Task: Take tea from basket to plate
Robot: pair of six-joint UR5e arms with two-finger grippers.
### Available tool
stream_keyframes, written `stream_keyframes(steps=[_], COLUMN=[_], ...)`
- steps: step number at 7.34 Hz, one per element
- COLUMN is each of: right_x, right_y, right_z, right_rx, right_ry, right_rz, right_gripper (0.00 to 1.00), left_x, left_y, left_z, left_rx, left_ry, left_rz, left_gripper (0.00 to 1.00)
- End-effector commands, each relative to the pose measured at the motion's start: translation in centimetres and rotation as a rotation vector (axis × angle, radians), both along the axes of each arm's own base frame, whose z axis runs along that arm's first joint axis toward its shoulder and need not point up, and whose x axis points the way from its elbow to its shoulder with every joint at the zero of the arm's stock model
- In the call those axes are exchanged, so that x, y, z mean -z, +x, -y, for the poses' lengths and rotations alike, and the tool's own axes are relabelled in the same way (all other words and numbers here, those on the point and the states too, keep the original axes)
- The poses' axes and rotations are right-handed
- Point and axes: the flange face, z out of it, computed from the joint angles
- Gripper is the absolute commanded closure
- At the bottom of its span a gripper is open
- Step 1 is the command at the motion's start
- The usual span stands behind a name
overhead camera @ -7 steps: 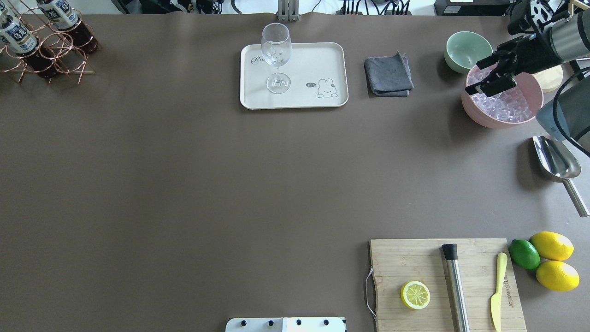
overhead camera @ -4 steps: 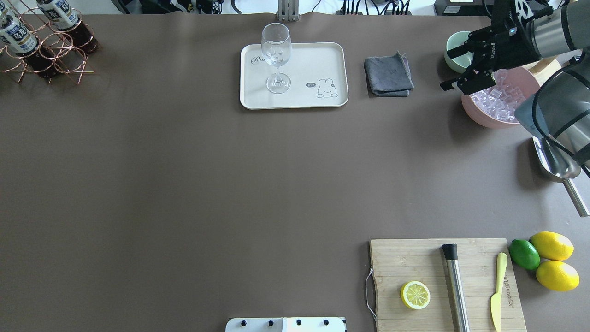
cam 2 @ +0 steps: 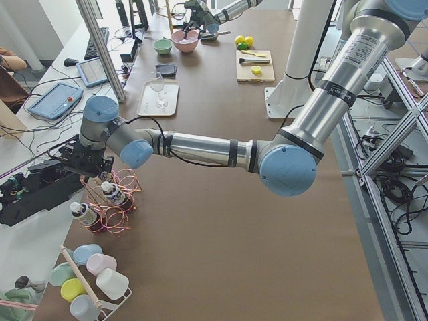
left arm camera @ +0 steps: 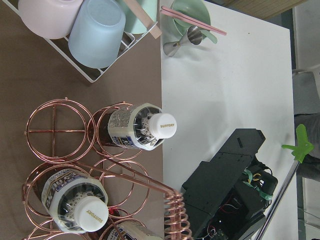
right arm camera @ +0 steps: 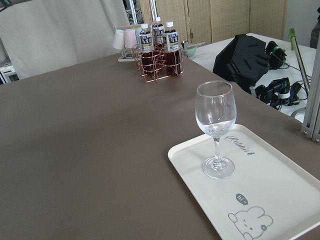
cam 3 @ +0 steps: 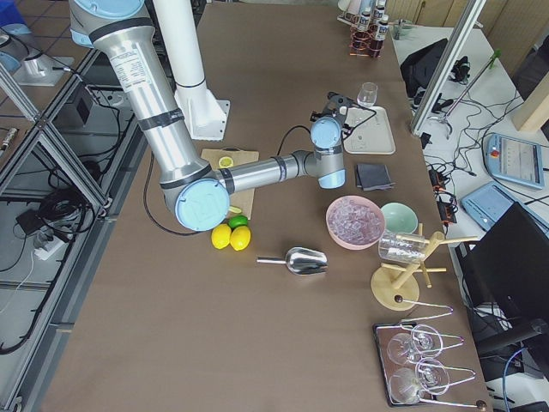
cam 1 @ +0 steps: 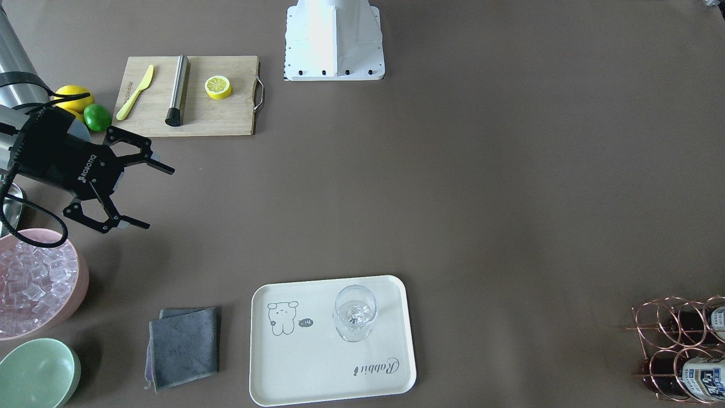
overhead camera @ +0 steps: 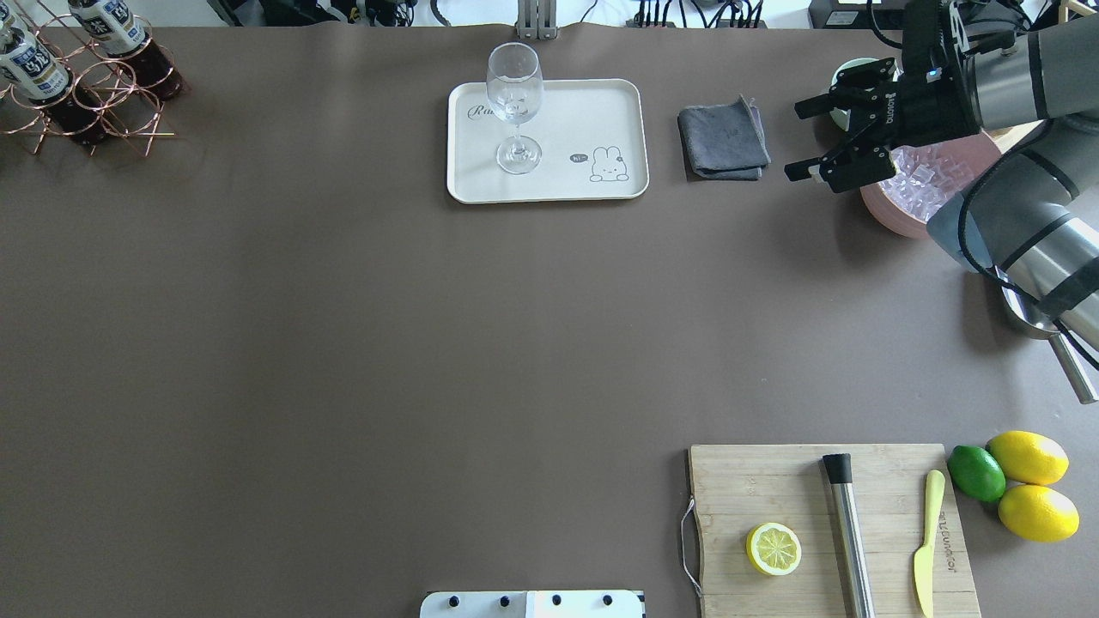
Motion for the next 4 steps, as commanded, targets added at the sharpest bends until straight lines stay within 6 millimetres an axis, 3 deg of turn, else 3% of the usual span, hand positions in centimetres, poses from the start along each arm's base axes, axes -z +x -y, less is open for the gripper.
stream_keyframes(steps=[1,3,4], right_x=[1.0,1.6,1.5], right_y=[-4.5,-6.2,-6.8], right_z=[-2.4,-3.3,-3.7], right_rx=[-0.077,-0.070,-0.057], right_ry=[-0.009,-0.017,-0.018], right_rz=[0.164,0.194,0.194], right_gripper=[0.00,0.00,0.00], left_x=[-0.4,-0.7,-0.7], left_y=[0.9,1.1,1.1], left_z=[0.6,1.2,1.3], left_rx=[-0.007,-0.008,-0.007], left_ry=[0.011,0.014,0.013], left_rz=[-0.003,-0.004,-0.004], left_gripper=[0.09,0.09,0.18])
